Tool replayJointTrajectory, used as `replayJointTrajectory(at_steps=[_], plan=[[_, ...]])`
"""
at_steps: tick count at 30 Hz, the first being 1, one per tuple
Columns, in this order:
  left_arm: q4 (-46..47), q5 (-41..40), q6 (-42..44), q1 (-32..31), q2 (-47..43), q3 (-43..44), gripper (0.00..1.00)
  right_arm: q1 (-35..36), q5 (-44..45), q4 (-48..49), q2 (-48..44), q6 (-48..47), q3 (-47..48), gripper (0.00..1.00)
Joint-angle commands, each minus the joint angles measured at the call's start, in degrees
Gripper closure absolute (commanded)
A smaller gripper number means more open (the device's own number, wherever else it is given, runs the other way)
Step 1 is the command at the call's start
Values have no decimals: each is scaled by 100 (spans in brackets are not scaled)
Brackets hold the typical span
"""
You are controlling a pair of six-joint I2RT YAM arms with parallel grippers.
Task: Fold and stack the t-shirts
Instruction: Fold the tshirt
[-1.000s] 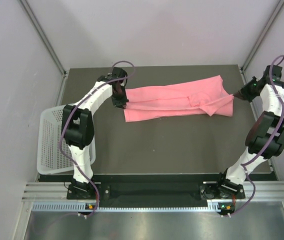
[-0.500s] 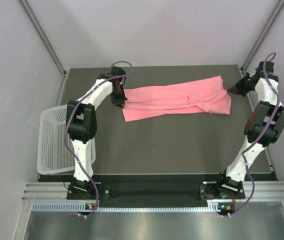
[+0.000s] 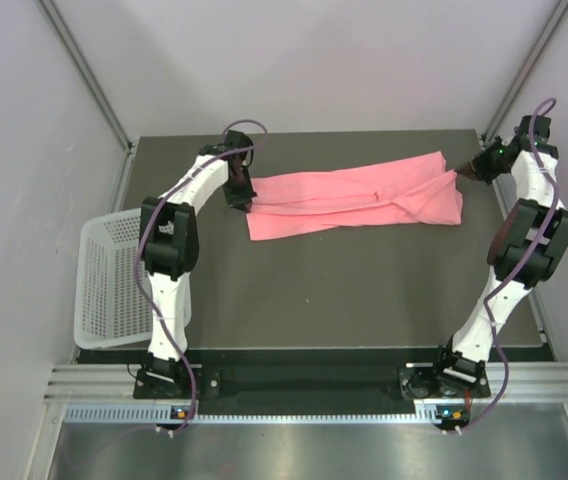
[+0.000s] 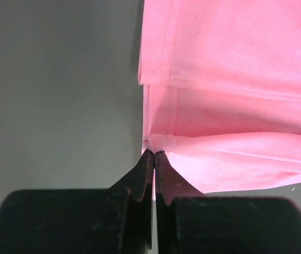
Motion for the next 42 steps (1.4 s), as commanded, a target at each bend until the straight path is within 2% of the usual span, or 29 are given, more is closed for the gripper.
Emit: replayJointTrajectory(at_steps=[1,21,42], plan=[[-26,60,-85,57,83,329,100,45,-112,257,156,131,382,100],[-35,227,-121,74,409,610,100,45,-314,846,833,738,979,100],[-79,218,-120,206,725,944,100,54,-595,1540,1509,1186,1094,97]])
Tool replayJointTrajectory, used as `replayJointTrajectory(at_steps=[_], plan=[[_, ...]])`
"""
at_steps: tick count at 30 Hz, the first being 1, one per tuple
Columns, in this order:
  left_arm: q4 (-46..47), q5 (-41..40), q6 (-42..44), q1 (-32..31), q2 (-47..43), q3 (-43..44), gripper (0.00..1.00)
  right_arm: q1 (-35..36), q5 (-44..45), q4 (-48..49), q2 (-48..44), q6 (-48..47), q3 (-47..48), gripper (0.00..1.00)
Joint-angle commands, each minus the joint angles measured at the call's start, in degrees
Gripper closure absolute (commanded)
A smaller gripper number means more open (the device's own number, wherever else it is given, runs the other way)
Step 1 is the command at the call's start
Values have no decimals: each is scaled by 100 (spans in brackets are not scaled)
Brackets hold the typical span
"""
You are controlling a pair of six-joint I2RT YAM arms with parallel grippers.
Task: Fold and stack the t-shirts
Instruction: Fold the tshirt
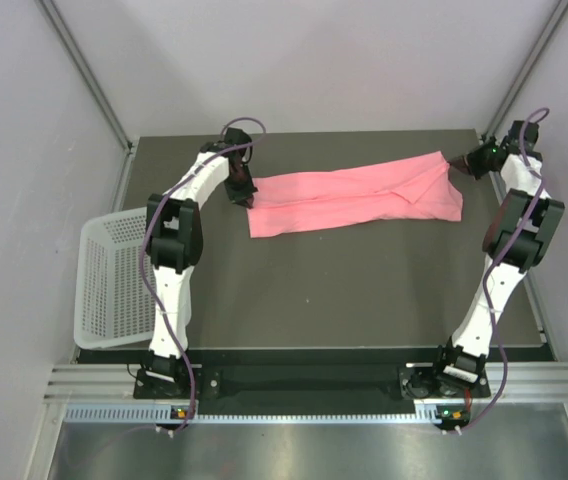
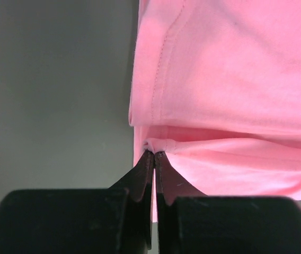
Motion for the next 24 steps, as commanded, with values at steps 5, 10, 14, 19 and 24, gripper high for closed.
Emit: replayJointTrajectory(at_steps=[5,10,14,19,24], plan=[[-168,-280,28,106,44,353,68,47,-208,987,348,645,224,92],[-266,-536,160,79,-570,161,17,100,-499,1516,779,1139,583,78],[-231,-607,292,53,-1185,-376,14,65,-517,964,911,894,1347,63],[-30,32,283,-44,-1932,-1419,17,47,-132,-266,201,-133,1148,45],[437,421,187,-228,-2374,-2415,18,-6,511,-883,-1021,-1443,-143,31]])
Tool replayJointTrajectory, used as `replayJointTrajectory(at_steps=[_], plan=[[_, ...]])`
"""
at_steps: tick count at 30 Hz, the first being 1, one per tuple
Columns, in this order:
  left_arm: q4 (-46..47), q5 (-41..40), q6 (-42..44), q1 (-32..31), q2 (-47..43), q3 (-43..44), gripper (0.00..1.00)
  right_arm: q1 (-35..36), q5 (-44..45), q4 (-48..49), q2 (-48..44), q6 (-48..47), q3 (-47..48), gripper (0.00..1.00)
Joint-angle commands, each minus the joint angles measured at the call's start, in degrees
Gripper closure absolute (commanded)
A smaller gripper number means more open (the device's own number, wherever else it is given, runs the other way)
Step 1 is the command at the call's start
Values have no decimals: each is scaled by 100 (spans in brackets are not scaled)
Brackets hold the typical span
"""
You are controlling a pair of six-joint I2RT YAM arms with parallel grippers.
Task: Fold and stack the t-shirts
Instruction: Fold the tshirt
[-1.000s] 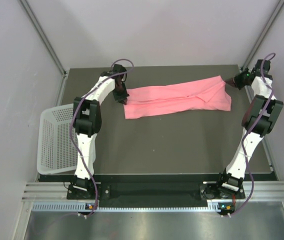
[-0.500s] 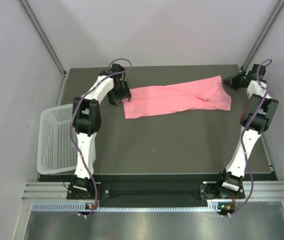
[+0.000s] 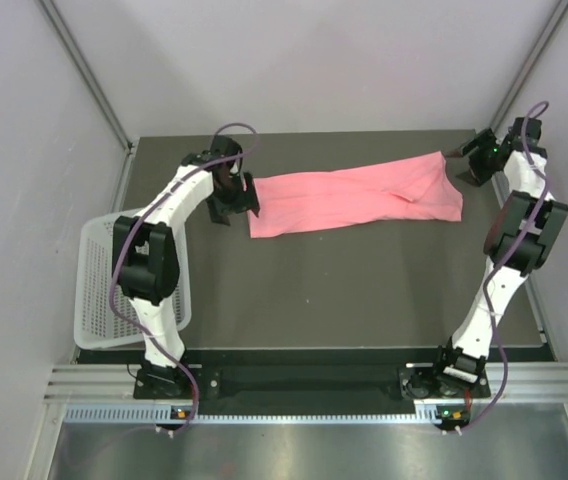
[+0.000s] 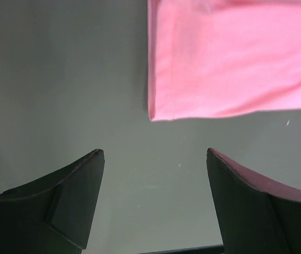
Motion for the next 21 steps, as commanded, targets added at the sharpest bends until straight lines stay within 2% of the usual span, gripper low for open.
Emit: replayJointTrajectory(at_steps=[1,5,11,17,21], plan=[[415,441,-32,-134,-258,-588,17,-56,666,-660,-1245,-1197,-590,30],[591,889,-207,-143,-136,-747,17,-170,1081,-696,-1886,-1830,-1626,26],[706,943,-348,-152,75,-827,17,-460,1064,-284,-2406,-1946,-2918,27],[662,784,-585,-143,304,-827,17,-469,1072,-81,-2564,-2209,-3668,28],[714,802,-709,-143,480,-765,22,-487,1029,174,-2582,-2245,-3914,28]])
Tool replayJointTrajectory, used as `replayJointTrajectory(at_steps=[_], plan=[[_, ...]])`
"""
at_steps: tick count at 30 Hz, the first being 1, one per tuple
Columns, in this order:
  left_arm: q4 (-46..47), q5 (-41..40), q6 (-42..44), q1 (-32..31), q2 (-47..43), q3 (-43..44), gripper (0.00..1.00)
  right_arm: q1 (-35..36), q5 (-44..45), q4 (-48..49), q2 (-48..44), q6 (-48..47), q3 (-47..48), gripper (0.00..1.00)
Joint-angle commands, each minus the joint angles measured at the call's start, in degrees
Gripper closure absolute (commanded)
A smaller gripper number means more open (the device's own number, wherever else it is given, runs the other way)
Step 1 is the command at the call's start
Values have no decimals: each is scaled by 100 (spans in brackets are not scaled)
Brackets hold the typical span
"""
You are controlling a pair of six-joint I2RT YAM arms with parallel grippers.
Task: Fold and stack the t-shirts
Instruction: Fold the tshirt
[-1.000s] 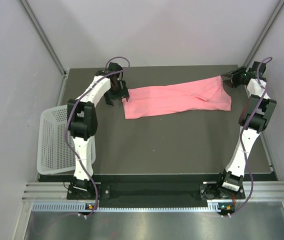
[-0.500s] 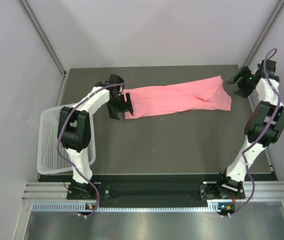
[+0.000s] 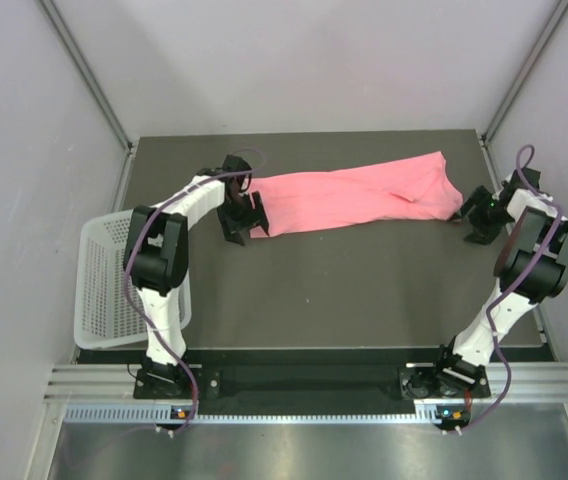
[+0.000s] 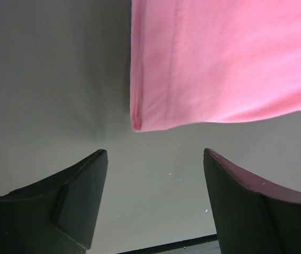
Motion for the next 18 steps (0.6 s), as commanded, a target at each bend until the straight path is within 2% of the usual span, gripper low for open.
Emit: replayJointTrajectory(at_steps=[1,14,16,17,18], plan=[[229,-39,-199,23,115,61,24,9,-49,541,-340,-197,-50,28],[308,-110,-252,32,475,166,44,-17,-348,999,336,190,169,28],[309,-128,-252,40,528,184,52,-17,-339,990,398,251,274,31],[300,-128,-244,49,554,210,54,-17,-331,981,451,269,310,40],[300,-137,-235,49,572,237,63,-34,-313,920,469,278,336,44]])
